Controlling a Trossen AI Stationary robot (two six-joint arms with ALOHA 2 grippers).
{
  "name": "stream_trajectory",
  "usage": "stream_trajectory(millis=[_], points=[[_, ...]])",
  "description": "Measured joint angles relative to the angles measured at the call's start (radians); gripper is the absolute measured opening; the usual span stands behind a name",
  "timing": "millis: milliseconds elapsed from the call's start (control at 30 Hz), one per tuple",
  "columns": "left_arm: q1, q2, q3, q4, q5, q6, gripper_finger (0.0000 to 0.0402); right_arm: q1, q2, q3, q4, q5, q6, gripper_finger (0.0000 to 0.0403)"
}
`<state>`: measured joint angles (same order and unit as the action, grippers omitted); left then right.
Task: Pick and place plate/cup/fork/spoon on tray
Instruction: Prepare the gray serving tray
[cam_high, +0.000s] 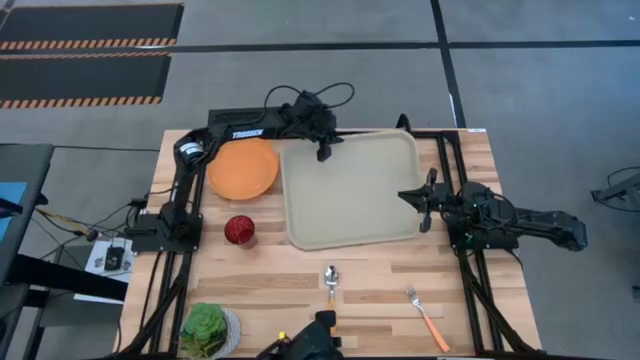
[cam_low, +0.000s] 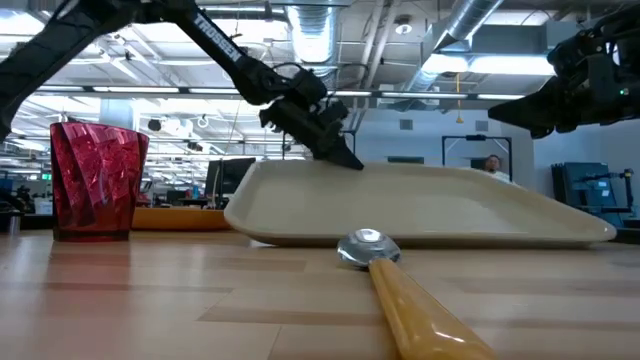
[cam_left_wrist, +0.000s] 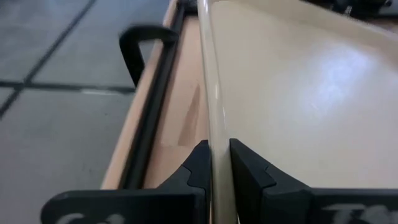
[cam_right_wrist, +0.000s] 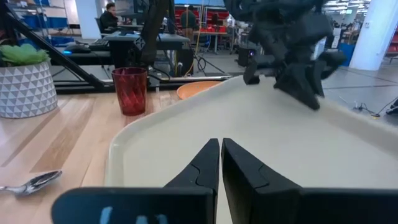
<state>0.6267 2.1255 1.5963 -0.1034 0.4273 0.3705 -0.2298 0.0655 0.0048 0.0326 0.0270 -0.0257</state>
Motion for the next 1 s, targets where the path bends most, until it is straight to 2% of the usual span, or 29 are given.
stream_trajectory(millis=[233,600,1000], points=[[-0.006,0.068,0.1,-0.144,0.028,0.09,0.0021,0.0,0.0,0.0,0.0,0.0,0.0,0.0043],[-0.004,0.075,0.099,-0.224,0.041,0.142,0.0021,0.0,0.0,0.0,0.0,0.0,0.0,0.0043],[-0.009,0.102,0.096,-0.206,0.019,0.06,0.0028,0.0,0.0,0.0,0.0,0.0,0.0,0.0043]])
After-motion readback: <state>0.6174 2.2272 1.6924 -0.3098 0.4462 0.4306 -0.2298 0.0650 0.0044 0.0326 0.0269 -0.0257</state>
